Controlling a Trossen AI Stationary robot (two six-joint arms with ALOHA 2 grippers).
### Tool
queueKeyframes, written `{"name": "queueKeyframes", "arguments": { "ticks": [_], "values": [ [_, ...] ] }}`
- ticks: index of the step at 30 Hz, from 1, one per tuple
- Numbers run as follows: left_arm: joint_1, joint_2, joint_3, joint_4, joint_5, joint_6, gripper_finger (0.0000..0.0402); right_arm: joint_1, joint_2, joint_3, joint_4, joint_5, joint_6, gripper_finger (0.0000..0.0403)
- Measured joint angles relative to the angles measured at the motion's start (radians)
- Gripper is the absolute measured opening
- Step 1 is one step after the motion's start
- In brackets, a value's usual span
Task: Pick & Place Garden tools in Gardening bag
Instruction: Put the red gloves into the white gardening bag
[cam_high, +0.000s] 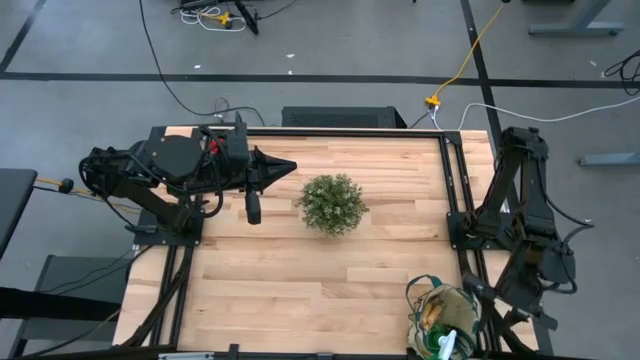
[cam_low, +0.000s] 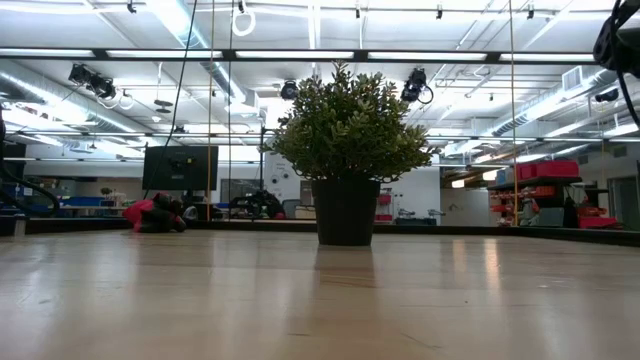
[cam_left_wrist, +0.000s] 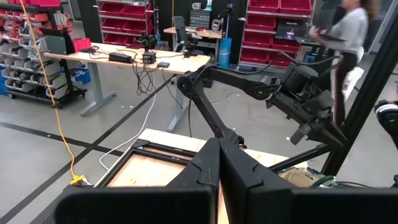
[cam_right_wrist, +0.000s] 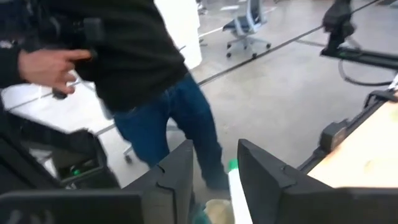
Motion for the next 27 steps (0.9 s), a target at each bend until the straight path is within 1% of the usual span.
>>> {"name": "queueKeyframes", "arguments": {
  "ticks": [4, 11, 16, 21, 25, 27],
  "values": [
    [0.000, 0.000, 0.000, 0.002, 0.000, 0.000, 0.0004, -0.004, -0.045, 0.000, -0.001, 0.056, -0.001, 0.0130],
    [0.000, 0.000, 0.000, 0.003, 0.000, 0.000, 0.0015, -0.027, -0.105, 0.000, -0.008, 0.150, -0.039, 0.0128],
    [0.000, 0.000, 0.000, 0.003, 0.000, 0.001, 0.0007, -0.065, -0.138, 0.000, -0.008, 0.212, -0.045, 0.0128],
    [0.000, 0.000, 0.000, 0.003, 0.000, 0.001, 0.0007, -0.107, -0.183, 0.000, -0.037, 0.258, -0.048, 0.0128],
    [0.000, 0.000, 0.000, 0.003, 0.000, 0.002, 0.0016, -0.150, -0.208, 0.000, -0.062, 0.262, -0.051, 0.0128],
    [0.000, 0.000, 0.000, 0.003, 0.000, 0.003, 0.0015, -0.175, -0.217, 0.000, -0.084, 0.281, -0.061, 0.0128]
  ]
}}
